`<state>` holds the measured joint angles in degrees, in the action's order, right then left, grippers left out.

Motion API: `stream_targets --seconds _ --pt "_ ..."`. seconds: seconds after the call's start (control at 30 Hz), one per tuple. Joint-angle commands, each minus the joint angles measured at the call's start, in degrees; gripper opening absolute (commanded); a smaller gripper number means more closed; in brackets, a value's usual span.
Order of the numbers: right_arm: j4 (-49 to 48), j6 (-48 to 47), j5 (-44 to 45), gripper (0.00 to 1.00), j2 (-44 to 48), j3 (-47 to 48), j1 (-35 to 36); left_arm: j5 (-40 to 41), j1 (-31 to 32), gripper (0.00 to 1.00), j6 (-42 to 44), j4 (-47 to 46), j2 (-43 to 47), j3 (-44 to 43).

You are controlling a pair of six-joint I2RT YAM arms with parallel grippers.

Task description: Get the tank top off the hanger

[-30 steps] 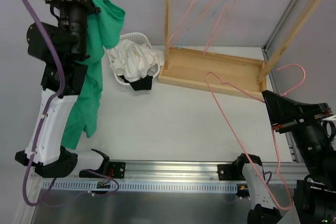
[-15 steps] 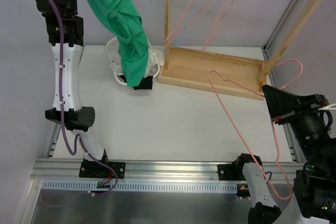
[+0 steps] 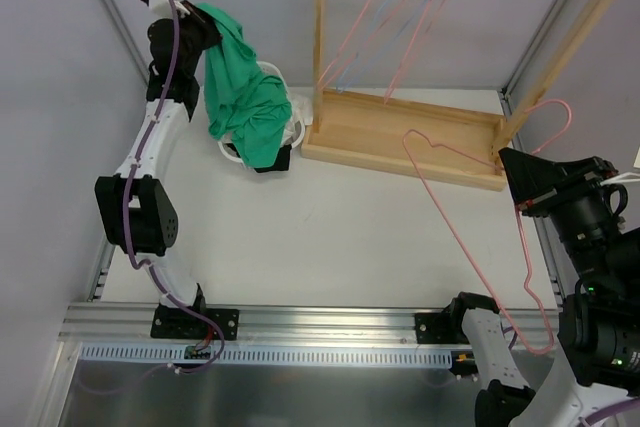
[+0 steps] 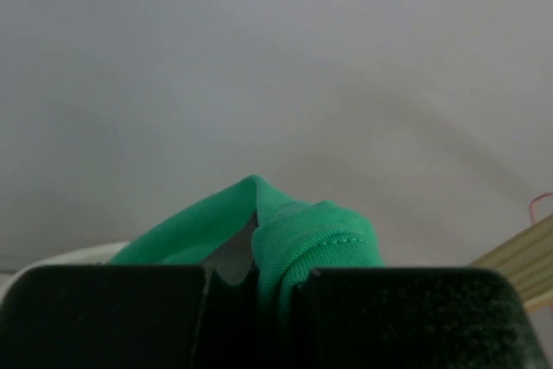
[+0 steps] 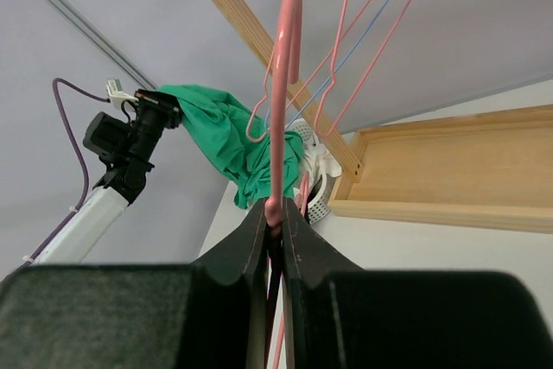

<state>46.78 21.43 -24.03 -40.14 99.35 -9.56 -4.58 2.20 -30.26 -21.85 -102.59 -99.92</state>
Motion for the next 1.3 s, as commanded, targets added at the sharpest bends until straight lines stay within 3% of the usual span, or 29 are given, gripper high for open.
stream_targets --seconds 0.0,0.13,0.23,0.4,0.57,0.7,0.83,1.0,1.03,1.13,1.2,1.27 --pt "-4.2 -1.9 2.1 0.00 -1.9 0.0 0.0 -1.1 1.5 0.00 0.5 -7.7 6.7 5.7" --pt "-5.6 -4.0 3.5 0.00 -4.2 0.8 0.0 0.7 2.1 0.00 0.3 -7.2 7.1 15.3" --pt "-6.7 -5.5 4.9 0.00 -6.6 3.0 -0.1 -1.3 2.4 0.00 0.0 -5.8 4.6 16.5" --pt "-8.0 -6.8 7.1 0.00 -9.5 5.9 0.0 -1.2 3.2 0.00 1.3 1.8 -4.1 12.7" --pt "-10.7 -6.8 8.6 0.00 -11.7 6.3 -0.1 -0.4 3.5 0.00 1.0 10.6 -14.6 3.6" --pt "-14.0 -9.7 10.0 0.00 -13.8 6.6 0.0 0.0 3.6 0.00 -1.1 13.0 -20.4 1.0" --pt "-18.0 -13.8 11.5 0.00 -16.4 8.4 -0.1 0.3 3.7 0.00 -2.1 16.4 -23.2 0.0" --pt "-19.8 -19.0 12.0 0.00 -22.2 13.5 0.0 2.5 3.7 0.00 -2.2 16.5 -20.4 3.4" --pt "-20.2 -20.6 12.6 0.00 -23.0 13.9 0.0 2.6 3.6 0.02 -2.1 16.6 -19.9 3.9" --pt "-23.5 -23.2 13.4 0.00 -25.8 14.5 -0.1 3.0 3.6 0.22 -1.1 16.6 -17.0 4.4" --pt "-25.2 -24.7 13.7 0.00 -27.3 15.1 0.0 2.8 3.6 0.26 -0.6 16.6 -14.1 4.7" --pt "-25.9 -25.6 14.5 0.00 -29.7 16.0 0.0 2.1 3.3 0.39 0.6 17.0 -11.8 5.6"
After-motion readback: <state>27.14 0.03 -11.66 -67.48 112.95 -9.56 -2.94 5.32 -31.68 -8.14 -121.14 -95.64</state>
